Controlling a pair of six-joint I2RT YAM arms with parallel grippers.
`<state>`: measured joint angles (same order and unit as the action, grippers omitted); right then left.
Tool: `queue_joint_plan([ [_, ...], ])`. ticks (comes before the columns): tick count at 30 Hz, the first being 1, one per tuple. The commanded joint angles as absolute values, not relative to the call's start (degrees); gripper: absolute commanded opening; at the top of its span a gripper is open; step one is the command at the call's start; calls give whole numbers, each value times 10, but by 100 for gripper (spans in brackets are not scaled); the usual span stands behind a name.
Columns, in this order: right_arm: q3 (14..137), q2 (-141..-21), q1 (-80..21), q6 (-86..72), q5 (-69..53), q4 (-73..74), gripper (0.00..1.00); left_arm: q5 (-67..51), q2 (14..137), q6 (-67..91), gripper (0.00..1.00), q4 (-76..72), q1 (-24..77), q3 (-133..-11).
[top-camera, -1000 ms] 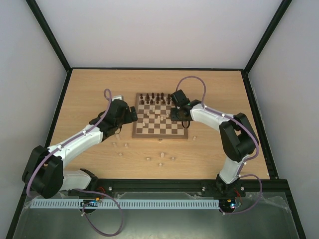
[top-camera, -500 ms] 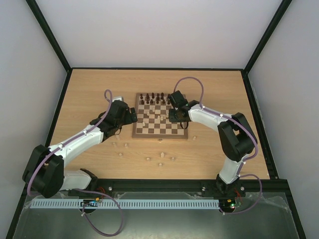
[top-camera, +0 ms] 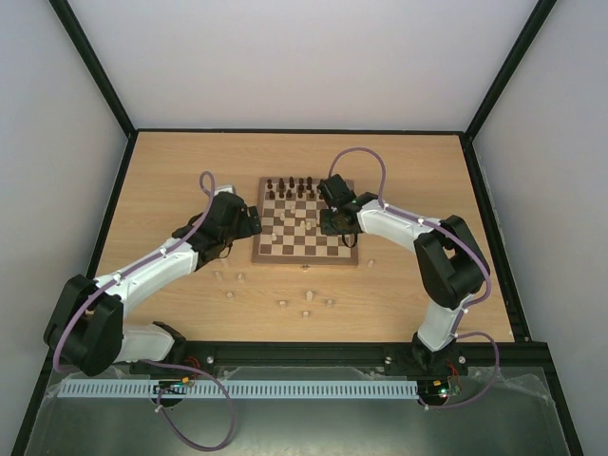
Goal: Set up the chess pieces on the board
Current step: Pick up the chess piece from the chessboard, then place the chess piece on the chessboard.
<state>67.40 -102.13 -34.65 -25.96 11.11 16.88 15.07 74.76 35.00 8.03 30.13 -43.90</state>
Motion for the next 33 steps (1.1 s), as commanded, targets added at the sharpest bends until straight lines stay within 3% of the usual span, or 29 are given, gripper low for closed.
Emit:
queue_joint_plan([
  [1,671,-1016,-352,-260,127,204,23,158,749,352,100,76,299,-432],
  [13,654,-1001,-352,-264,157,221,5,154,750,354,100,73,299,-428],
  [33,599,-950,-352,-266,154,229,5,149,748,357,100,74,299,-425],
])
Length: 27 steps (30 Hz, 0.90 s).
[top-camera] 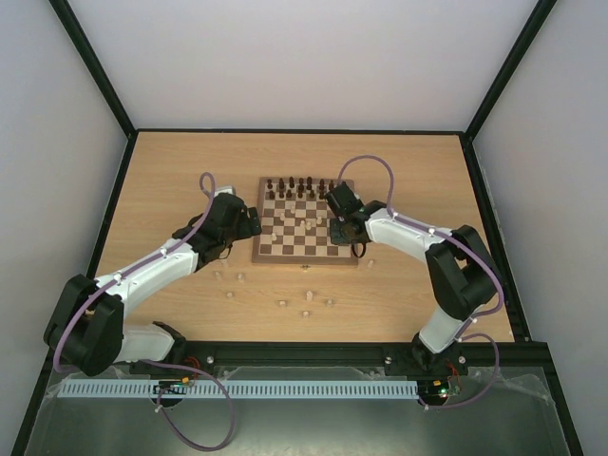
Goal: Set up the chess pieces on the board
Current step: Place the chess piece on the chessboard, then pick up the chess piece from the chessboard.
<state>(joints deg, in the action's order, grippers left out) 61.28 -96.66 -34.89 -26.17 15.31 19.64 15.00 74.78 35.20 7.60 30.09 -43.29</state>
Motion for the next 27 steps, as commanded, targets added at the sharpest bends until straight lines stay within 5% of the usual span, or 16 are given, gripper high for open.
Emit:
queue_joint_plan([
  [1,597,-949,-352,-266,153,229,5,149,747,358,100,75,299,-425],
  [9,588,-941,-352,-267,145,227,8,150,746,359,99,76,299,-424],
  [27,673,-945,-352,-252,135,238,39,167,735,358,99,91,298,-431],
])
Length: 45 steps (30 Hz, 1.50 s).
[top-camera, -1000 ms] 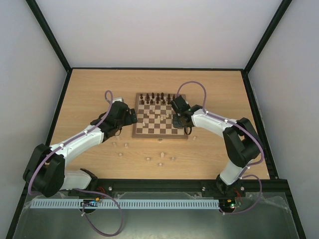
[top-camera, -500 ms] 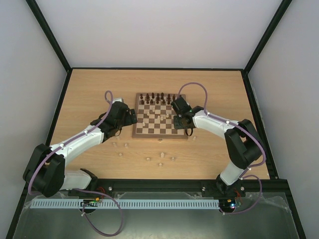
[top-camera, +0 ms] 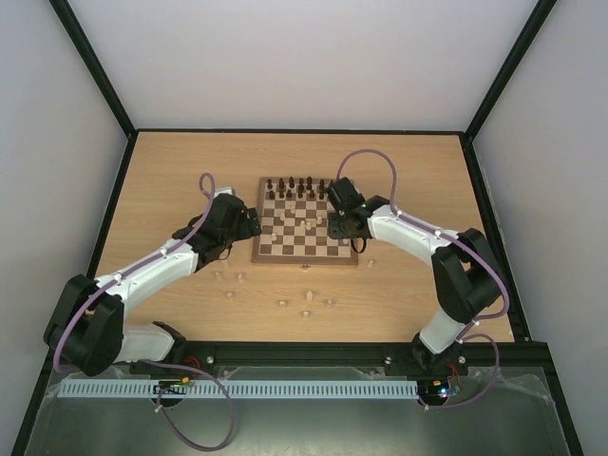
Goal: Set up the chess pieces on the board
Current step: Pick up the chess piece from the chessboard.
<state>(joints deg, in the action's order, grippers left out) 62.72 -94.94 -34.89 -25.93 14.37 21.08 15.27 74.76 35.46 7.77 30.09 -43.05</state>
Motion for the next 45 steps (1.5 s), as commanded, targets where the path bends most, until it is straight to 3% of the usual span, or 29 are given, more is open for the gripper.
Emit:
queue_joint_plan([
  [1,684,-953,-351,-249,129,236,39,169,734,360,100,92,297,-432],
  [20,810,-1103,-357,-239,92,232,33,161,746,360,99,73,293,-425],
  [28,832,-1129,-357,-238,89,237,26,159,745,360,100,70,291,-421],
  [37,819,-1131,-358,-242,88,234,25,153,747,360,100,64,290,-414],
  [40,819,-1132,-360,-242,88,234,17,152,746,360,99,62,290,-412],
  [45,812,-1126,-364,-244,93,239,15,152,744,361,99,63,290,-410],
])
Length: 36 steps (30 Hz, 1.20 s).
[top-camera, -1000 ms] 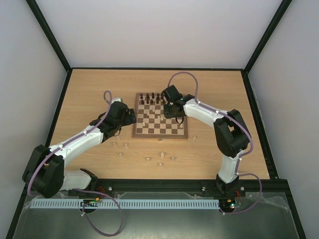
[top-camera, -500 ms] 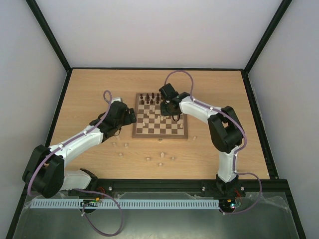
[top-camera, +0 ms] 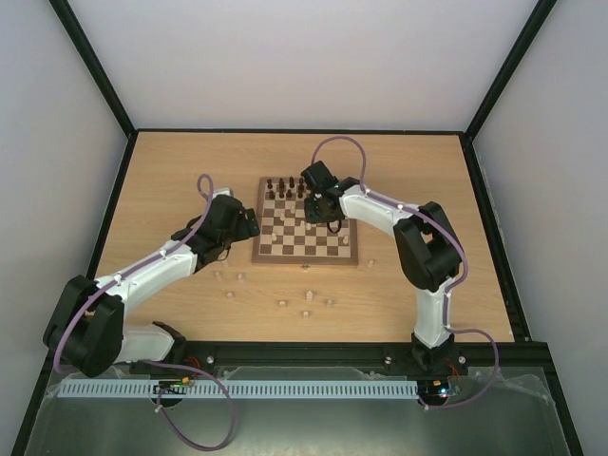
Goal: Set up the chess pieces on the board
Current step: Pick up the chess piece from the chessboard, then place the chess piece on the chessboard.
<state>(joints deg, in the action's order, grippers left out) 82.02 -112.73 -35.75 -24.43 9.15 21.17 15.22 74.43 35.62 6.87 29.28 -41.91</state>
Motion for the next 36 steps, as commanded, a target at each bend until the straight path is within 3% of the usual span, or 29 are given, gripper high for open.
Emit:
queue_joint_plan([
  [1,808,-1124,-365,-245,96,239,16,152,743,361,100,62,290,-410],
  [9,791,-1108,-366,-249,104,242,22,146,742,362,100,61,290,-408],
  [20,773,-1089,-367,-251,110,244,11,142,734,363,100,61,290,-401],
  [36,654,-980,-369,-257,106,245,11,132,732,369,99,55,291,-393],
])
